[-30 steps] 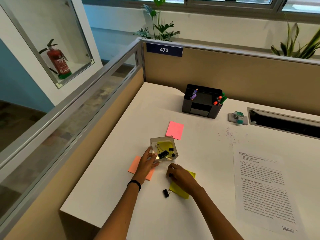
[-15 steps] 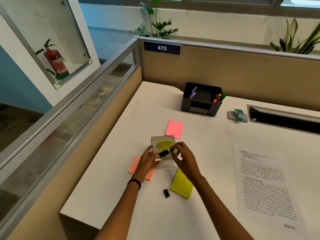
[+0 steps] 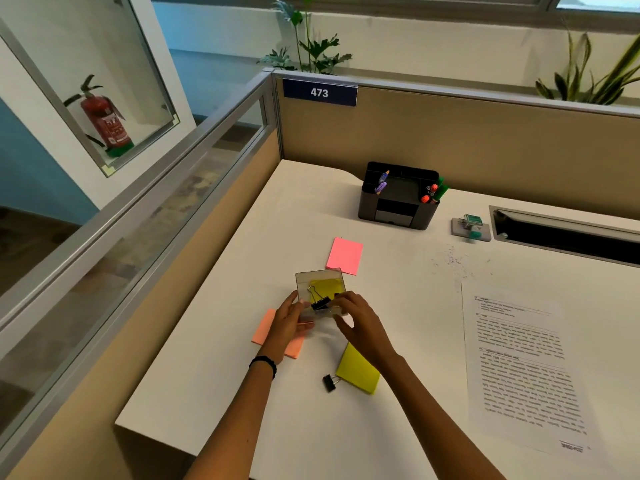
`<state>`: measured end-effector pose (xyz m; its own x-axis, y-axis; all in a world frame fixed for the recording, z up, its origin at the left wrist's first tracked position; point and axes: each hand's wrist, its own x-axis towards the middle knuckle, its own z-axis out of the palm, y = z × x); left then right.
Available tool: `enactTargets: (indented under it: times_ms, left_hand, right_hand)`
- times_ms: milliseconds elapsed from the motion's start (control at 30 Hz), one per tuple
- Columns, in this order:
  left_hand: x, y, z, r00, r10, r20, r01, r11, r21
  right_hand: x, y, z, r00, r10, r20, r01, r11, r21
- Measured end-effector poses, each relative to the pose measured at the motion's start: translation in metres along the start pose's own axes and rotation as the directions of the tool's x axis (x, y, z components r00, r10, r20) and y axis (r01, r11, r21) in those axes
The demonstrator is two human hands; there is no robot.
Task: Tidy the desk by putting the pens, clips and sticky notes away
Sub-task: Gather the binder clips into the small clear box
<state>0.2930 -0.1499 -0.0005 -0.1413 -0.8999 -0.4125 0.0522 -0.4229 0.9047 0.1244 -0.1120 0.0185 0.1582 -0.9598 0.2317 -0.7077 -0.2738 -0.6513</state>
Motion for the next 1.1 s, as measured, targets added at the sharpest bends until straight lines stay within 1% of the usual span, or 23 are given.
enactTargets:
  times_ms: [100, 233, 400, 533, 833, 967, 1100]
  left_hand:
    - [0.002, -0.001, 0.000, 1.000, 0.002, -0.014, -0.002, 1.000, 0.001]
    - [0.005, 0.000, 0.001, 1.000, 0.006, -0.019, -0.006, 1.000, -0.010]
    - [0.007, 0.000, 0.005, 1.000, 0.005, -0.017, -0.005, 1.000, -0.012]
    - [0.009, -0.001, 0.009, 1.000, 0.010, -0.005, -0.010, 1.000, -0.002]
    - [0.013, -0.001, 0.016, 1.000, -0.002, -0.001, 0.002, 1.000, -0.012]
    - [0.015, -0.002, 0.016, 1.000, -0.005, 0.004, 0.005, 1.000, -0.005]
    - [0.016, -0.003, 0.016, 1.000, 0.001, 0.008, -0.001, 1.000, -0.004]
  right_hand:
    - [-0.012, 0.003, 0.006, 0.984, -0.014, 0.176, 0.011, 1.000, 0.013]
    - [-0.023, 0.005, 0.011, 0.917, 0.005, 0.398, -0.039, 0.996, 0.076]
    - [-0.031, 0.007, 0.017, 0.827, 0.024, 0.562, -0.038, 0.999, 0.013]
    - [-0.036, 0.009, 0.021, 0.792, 0.062, 0.607, -0.042, 0.998, -0.047]
    - [-0.039, 0.005, 0.020, 0.765, 0.054, 0.641, -0.041, 0.999, -0.034]
    - [-0.043, 0.004, 0.023, 0.731, 0.036, 0.681, 0.017, 0.997, -0.071]
    - [-0.042, 0.003, 0.024, 0.721, 0.002, 0.693, 0.076, 0.994, -0.082]
